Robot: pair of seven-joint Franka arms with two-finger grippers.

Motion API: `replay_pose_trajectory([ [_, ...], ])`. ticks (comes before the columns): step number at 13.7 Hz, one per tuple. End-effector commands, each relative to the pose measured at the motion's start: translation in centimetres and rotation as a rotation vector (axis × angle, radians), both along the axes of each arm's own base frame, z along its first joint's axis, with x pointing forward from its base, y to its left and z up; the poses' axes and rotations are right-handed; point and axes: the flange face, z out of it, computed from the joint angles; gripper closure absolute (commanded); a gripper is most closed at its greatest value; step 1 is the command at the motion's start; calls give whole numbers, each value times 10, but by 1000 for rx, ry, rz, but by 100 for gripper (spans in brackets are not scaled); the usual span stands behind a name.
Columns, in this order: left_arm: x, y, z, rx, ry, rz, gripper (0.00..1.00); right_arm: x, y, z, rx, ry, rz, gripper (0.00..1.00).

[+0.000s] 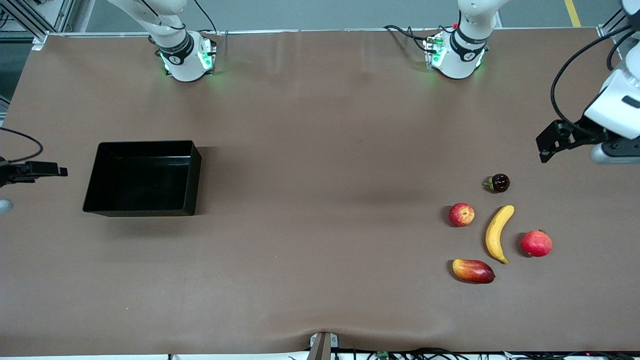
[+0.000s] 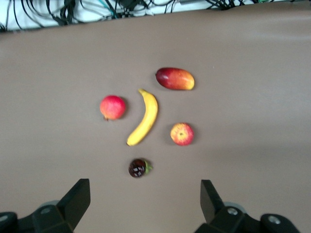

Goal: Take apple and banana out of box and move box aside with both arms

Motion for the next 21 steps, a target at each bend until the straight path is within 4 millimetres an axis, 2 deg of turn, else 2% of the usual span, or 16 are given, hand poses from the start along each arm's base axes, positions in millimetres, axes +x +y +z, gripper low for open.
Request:
replay_pose_trajectory([
  [1,-20,16,17,-46,32,67,0,1,43,52,-110,-18,89,0],
  [2,-25,17,19,-49,41,76,0,-15,61,85,-115,-45,109,0],
  [3,-28,21,20,-48,56,87,0,-37,70,114,-116,-44,118,0],
  [5,-36,22,23,-55,74,96,0,-63,81,150,-109,-67,126,0],
  [7,-42,23,23,-71,105,107,0,-80,95,156,-123,-80,113,0],
  [8,-45,27,26,-79,104,114,0,-90,102,149,-132,-81,41,0],
  [10,-48,27,26,-76,119,114,0,-113,138,143,-189,-103,-96,0],
  [11,-49,24,26,-75,121,108,0,-124,136,139,-198,-121,-153,0],
  [12,-53,27,29,-75,116,112,0,-134,123,136,-184,-154,-180,0],
  [13,-56,20,28,-74,120,99,0,-139,110,135,-181,-160,-206,0],
  [14,-58,23,30,-74,117,102,0,-138,100,137,-181,-166,-226,0],
  [16,-59,19,29,-73,119,93,0,-134,88,154,-133,-210,-249,0],
  [17,-60,16,29,-73,119,84,0,-126,78,153,-82,-209,-234,0],
  [19,-60,12,29,-69,119,70,0,-116,81,169,-60,-246,-175,0],
  [21,-60,11,27,-63,125,67,0,-116,76,169,-66,-243,-175,0],
])
